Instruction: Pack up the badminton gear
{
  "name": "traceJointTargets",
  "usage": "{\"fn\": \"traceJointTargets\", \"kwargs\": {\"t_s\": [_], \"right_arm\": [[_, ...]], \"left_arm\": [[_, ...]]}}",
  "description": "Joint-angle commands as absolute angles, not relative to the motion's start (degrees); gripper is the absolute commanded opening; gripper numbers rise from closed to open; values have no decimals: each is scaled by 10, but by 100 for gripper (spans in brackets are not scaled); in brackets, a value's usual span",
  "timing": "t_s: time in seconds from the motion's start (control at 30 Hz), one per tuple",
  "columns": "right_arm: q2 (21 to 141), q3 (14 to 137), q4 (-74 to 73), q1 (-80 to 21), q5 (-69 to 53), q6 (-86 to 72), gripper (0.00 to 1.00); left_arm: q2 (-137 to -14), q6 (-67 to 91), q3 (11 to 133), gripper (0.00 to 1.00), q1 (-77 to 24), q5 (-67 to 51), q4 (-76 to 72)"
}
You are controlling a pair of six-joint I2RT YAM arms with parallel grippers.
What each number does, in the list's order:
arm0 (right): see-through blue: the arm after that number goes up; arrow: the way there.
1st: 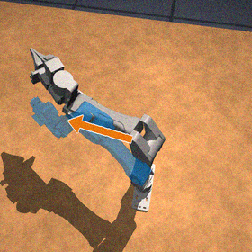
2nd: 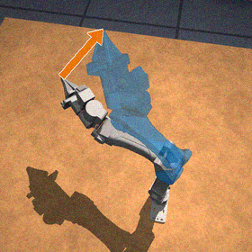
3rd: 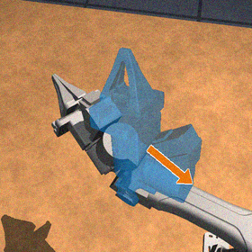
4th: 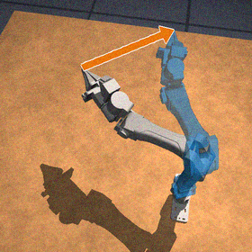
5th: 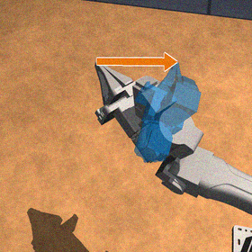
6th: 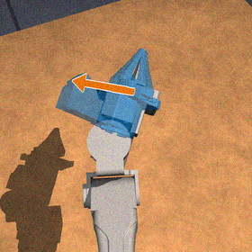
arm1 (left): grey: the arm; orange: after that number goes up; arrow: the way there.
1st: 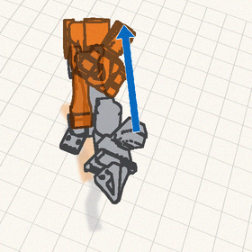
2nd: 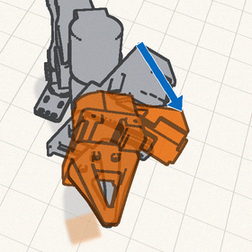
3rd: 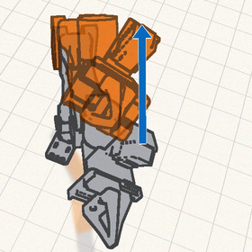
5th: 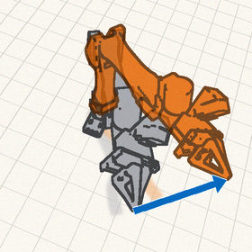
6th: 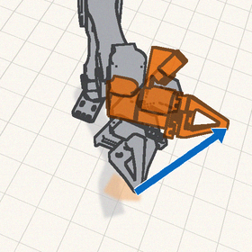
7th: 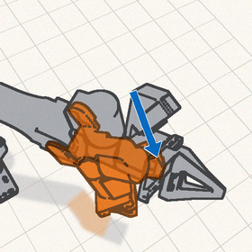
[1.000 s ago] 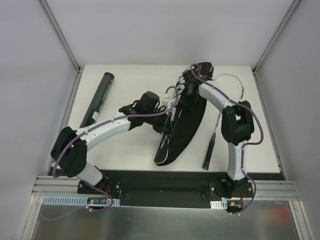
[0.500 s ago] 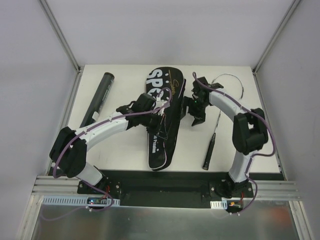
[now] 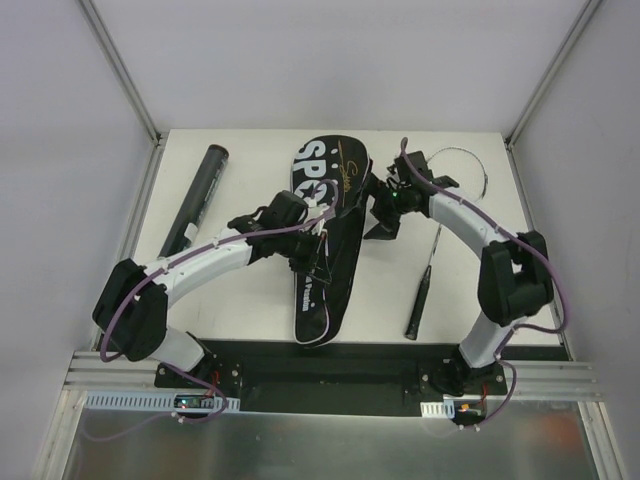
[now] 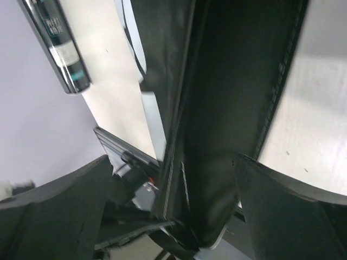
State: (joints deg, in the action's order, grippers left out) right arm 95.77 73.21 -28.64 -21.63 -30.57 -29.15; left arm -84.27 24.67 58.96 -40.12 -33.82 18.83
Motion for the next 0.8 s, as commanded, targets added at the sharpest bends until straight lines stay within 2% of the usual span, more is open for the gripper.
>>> {"fn": "traceJointTargets", "kwargs": {"t_s": [0.0, 0.13, 0.17, 0.23, 0.27, 0.3, 0.33, 0.37, 0.4, 0.47, 0.5, 0.63, 0.77], "right_arm": [[1045, 822, -213, -228, -333, -398, 92], [1093, 868, -215, -243, -329, -423, 77], [1100, 869, -206, -247, -333, -431, 68], [1100, 863, -204, -251, -332, -452, 60], [1092, 860, -205, -254, -332, -460, 46], [1085, 855, -208, -255, -327, -467, 36], [1075, 844, -212, -257, -323, -474, 25], [1057, 840, -226, -258, -318, -490, 6], [1047, 837, -236, -258, -309, -498, 1], [1026, 831, -263, -264, -298, -519, 1], [1020, 830, -272, -266, -288, -525, 1], [997, 822, -308, -276, -268, -555, 1], [969, 810, -324, -287, -237, -576, 1]], "left_arm": [[-806, 258, 588, 0, -402, -352, 181], [-796, 256, 589, 0, -403, -343, 182], [-797, 255, 590, 0, -402, -339, 182], [-799, 255, 591, 0, -403, -336, 181], [-802, 255, 594, 0, -402, -325, 183], [-804, 256, 597, 10, -403, -314, 186], [-806, 257, 599, 12, -403, -302, 190], [-809, 255, 607, 14, -402, -285, 197], [-818, 251, 613, 23, -402, -278, 201], [-829, 243, 636, 34, -402, -261, 210], [-843, 239, 645, 45, -403, -255, 213], [-875, 220, 691, 57, -403, -235, 224], [-906, 210, 735, 64, -403, -220, 234]]}}
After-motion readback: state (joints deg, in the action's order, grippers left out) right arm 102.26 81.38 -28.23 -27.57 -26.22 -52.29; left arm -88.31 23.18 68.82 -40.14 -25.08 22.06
